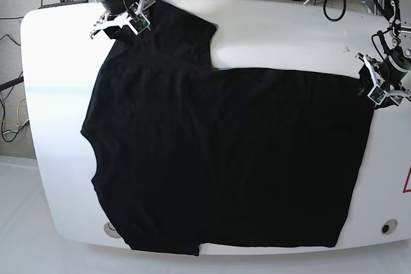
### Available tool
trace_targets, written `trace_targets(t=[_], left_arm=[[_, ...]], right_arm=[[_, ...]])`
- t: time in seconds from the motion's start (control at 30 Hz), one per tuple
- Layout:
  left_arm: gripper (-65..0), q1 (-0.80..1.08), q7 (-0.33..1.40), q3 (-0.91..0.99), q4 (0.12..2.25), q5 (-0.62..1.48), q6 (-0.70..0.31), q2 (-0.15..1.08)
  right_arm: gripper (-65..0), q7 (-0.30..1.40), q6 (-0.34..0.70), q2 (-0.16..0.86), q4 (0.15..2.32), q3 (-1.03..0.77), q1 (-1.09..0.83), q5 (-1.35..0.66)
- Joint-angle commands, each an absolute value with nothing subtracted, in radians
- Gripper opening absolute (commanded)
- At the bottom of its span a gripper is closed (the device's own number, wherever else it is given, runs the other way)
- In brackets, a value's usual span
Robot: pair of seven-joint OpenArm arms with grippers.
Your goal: Fold the T-shirt properly
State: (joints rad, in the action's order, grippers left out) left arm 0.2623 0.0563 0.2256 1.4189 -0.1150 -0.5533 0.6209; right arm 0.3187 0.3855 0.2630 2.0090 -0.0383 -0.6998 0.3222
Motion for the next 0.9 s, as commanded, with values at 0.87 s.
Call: trace_targets(t=[0.87], left_arm=[[-31.6, 0.270, 0.072, 0.210, 1.384, -0.130, -0.596, 0.613]], right_arm=[[-30.8, 0.294, 0.386, 0.272, 2.031, -0.041, -0.707, 0.325]])
